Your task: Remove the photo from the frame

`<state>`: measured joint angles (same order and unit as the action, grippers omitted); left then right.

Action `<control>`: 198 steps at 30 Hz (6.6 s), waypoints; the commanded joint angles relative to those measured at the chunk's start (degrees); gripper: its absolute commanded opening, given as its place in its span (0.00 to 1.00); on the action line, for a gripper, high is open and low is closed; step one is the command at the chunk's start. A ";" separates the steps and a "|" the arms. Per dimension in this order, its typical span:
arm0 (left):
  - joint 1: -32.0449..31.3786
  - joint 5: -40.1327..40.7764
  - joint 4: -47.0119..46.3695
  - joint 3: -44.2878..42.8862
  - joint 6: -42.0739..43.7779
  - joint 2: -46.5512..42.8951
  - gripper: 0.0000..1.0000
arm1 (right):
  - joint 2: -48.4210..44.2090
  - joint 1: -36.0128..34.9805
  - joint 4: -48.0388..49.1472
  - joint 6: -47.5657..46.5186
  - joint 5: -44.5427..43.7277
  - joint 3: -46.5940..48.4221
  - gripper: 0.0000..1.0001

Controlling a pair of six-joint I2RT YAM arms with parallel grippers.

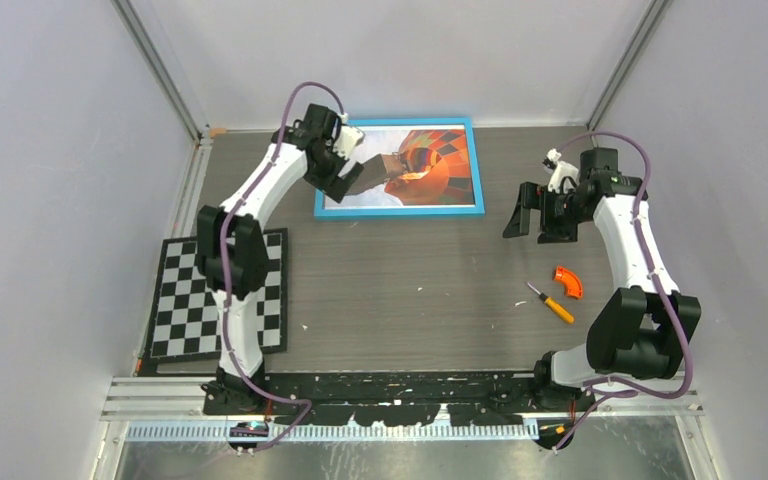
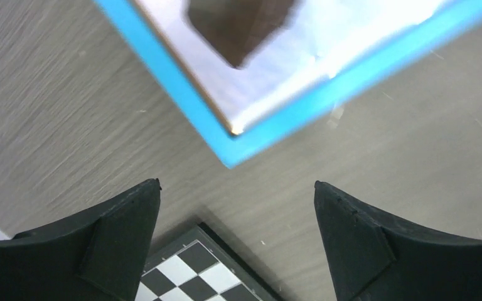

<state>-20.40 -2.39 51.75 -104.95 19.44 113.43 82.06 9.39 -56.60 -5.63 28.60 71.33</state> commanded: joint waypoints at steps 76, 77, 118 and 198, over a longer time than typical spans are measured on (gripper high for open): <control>4.75 -21.12 3.64 -31.52 -14.79 22.85 1.00 | -0.49 -2.44 -8.96 -11.92 -12.44 -6.44 1.00; 4.76 -20.98 2.93 -32.79 -14.84 24.21 1.00 | -0.11 -2.71 -9.55 -12.29 -13.45 -6.31 1.00; 3.79 -31.67 2.70 1.80 -1.90 12.04 0.71 | 30.77 -15.39 2.10 -15.00 -16.33 9.44 1.00; -42.22 -0.68 -20.82 35.69 14.41 -16.87 0.73 | 17.57 -0.84 3.92 12.75 9.94 2.82 1.00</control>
<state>-58.04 -8.56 36.88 -69.04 27.97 94.32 102.19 7.62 -53.63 6.42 36.38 77.03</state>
